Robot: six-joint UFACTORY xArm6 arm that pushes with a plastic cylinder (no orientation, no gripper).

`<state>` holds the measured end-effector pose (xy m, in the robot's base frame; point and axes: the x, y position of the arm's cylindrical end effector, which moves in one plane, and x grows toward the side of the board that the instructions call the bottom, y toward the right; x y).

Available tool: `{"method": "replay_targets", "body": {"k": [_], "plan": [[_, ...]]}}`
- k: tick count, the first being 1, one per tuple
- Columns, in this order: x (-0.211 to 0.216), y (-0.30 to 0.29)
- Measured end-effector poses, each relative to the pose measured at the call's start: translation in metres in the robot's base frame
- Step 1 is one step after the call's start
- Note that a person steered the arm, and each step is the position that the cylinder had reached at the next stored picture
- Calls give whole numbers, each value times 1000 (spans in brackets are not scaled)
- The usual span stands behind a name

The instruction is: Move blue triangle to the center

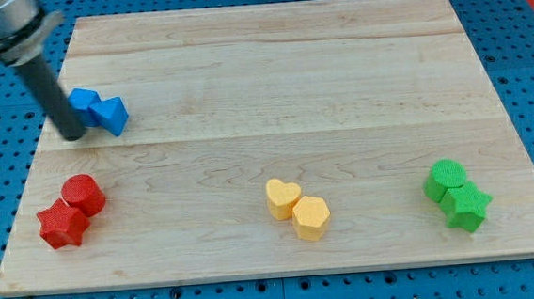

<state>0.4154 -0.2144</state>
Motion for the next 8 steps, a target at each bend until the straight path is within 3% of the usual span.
{"method": "replay_targets", "body": {"k": [1,2,3,4,6,7,8], "plan": [[-26,71],[-54,86],[-45,26],[-76,43],[-38,143],[-38,138],[-48,87]]}}
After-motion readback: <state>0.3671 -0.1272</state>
